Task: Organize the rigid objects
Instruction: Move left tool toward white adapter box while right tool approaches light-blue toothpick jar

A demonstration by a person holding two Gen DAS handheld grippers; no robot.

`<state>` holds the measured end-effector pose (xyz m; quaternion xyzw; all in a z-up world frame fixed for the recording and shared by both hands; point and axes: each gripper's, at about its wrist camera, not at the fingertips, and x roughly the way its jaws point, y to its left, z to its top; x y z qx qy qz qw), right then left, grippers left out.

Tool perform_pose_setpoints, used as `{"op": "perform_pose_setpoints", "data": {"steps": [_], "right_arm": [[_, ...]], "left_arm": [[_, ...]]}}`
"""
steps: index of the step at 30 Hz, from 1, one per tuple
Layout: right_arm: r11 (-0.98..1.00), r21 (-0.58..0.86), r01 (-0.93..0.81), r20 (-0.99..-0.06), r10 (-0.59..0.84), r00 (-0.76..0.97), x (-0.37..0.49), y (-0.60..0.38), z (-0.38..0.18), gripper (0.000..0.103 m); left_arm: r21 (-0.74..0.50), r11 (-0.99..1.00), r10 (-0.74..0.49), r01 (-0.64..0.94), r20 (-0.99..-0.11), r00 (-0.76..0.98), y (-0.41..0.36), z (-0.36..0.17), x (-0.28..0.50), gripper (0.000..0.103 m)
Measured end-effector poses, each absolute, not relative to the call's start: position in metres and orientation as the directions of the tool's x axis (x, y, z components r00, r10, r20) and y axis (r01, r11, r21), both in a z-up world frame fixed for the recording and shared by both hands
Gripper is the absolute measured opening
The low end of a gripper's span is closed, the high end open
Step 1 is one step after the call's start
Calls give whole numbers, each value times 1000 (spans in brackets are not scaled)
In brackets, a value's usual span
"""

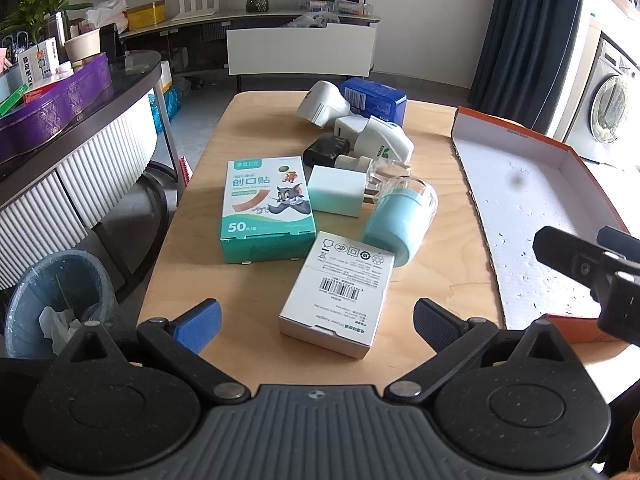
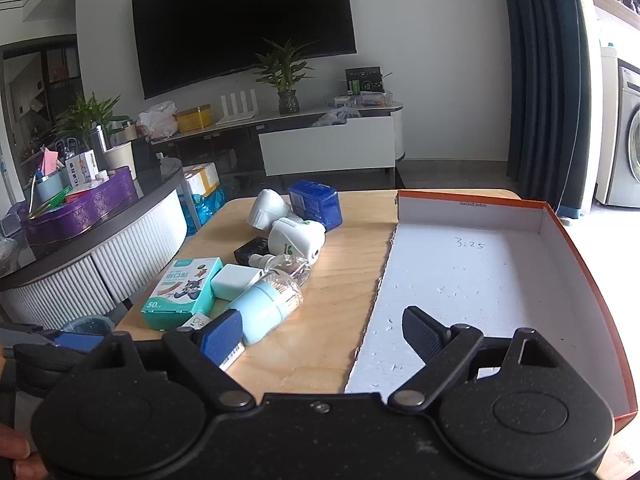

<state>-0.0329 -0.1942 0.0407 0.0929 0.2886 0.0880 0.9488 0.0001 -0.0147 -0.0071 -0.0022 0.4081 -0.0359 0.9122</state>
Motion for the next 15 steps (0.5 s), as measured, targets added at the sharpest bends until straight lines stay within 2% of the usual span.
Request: {"op": "perform_pose_setpoints", "data": {"steps": [15], "right_arm": [[970, 198, -139, -551, 227, 803, -25, -191, 33, 102]], "left_arm": [[-25, 997, -66, 72, -766, 640, -19, -19, 9, 103]]}}
